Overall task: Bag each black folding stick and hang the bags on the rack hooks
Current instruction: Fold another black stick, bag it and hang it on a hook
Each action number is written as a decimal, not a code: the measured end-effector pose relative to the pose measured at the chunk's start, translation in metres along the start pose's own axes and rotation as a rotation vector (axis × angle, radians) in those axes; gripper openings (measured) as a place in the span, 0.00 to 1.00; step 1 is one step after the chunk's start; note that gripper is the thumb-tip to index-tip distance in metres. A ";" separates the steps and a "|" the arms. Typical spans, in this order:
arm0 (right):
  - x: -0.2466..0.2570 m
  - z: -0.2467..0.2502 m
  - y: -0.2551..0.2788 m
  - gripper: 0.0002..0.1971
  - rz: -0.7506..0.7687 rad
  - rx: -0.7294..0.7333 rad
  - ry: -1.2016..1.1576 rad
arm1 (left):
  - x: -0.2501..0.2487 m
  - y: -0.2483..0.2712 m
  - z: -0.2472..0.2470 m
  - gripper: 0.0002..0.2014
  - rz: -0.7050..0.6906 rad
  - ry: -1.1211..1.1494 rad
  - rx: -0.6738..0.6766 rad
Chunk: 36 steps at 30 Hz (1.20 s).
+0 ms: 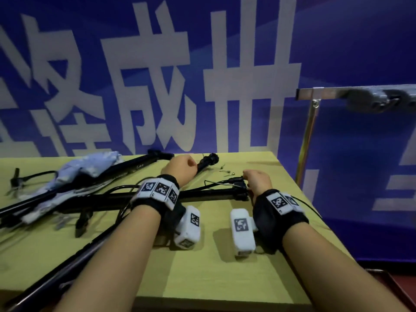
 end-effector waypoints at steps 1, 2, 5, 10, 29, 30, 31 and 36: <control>-0.006 0.000 -0.003 0.09 -0.022 0.024 -0.029 | 0.009 0.000 -0.006 0.08 0.029 0.108 0.001; -0.008 -0.001 -0.003 0.09 -0.037 0.041 -0.040 | 0.016 0.000 -0.009 0.08 0.049 0.198 -0.026; -0.006 -0.007 0.000 0.07 -0.036 0.120 0.010 | 0.036 -0.003 -0.004 0.09 0.107 0.259 -0.158; -0.002 -0.014 0.014 0.05 -0.020 0.203 0.165 | 0.036 0.001 -0.015 0.14 0.128 -0.158 0.046; 0.018 -0.022 0.026 0.15 0.182 0.207 0.067 | -0.025 0.045 0.020 0.20 -0.372 -0.334 -0.237; 0.020 -0.023 0.025 0.15 0.193 0.218 0.039 | -0.031 0.047 0.015 0.20 -0.405 -0.317 -0.212; 0.020 -0.024 0.024 0.15 0.199 0.228 0.003 | -0.036 0.050 0.009 0.21 -0.434 -0.302 -0.185; 0.024 -0.017 0.015 0.09 0.193 0.232 -0.304 | -0.050 0.054 -0.007 0.21 -0.495 -0.257 -0.096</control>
Point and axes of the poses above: each hand's wrist, its own y-axis away from the middle knuckle, its own z-axis out of the back of the hand, x = y × z, the point moved 7 cm from there along -y, towards the middle knuckle, and after that the axes turned 4 degrees about -y, right-handed, at the moved point
